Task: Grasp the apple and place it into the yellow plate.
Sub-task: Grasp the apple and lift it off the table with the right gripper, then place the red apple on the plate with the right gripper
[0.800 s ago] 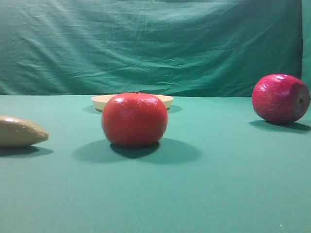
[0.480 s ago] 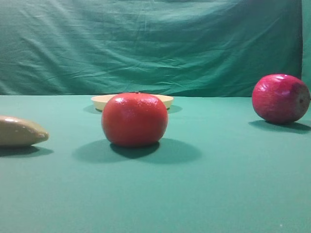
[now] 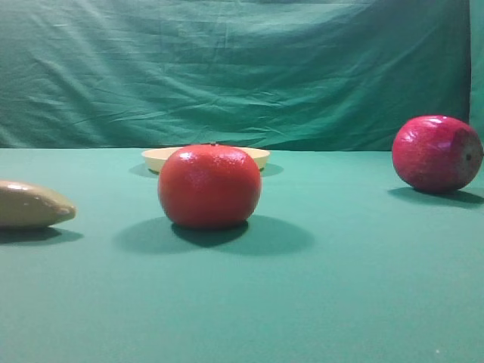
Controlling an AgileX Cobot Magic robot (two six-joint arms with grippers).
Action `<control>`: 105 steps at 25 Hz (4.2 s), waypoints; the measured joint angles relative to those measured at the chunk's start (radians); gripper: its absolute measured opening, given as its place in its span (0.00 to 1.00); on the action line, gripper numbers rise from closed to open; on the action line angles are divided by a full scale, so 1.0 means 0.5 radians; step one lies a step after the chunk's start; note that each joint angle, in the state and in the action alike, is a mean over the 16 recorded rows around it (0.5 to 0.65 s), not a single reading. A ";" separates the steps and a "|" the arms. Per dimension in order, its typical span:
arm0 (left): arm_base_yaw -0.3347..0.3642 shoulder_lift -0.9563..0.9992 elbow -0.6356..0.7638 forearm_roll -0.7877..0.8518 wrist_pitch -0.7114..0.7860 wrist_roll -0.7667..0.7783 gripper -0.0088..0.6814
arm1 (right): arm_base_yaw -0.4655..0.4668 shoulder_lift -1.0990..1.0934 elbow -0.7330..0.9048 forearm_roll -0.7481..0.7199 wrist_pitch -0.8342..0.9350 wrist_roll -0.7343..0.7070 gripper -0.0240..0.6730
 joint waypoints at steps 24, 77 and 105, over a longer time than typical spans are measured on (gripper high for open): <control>0.000 0.000 0.000 0.000 0.000 0.000 0.24 | 0.000 0.417 -0.524 0.400 0.070 -0.302 0.03; 0.000 0.000 0.000 0.000 0.000 0.000 0.24 | 0.100 3.660 -2.297 0.316 0.385 -0.888 0.87; 0.000 0.000 0.000 0.000 0.000 0.000 0.24 | 0.837 4.341 -3.455 0.634 -0.106 -1.179 0.82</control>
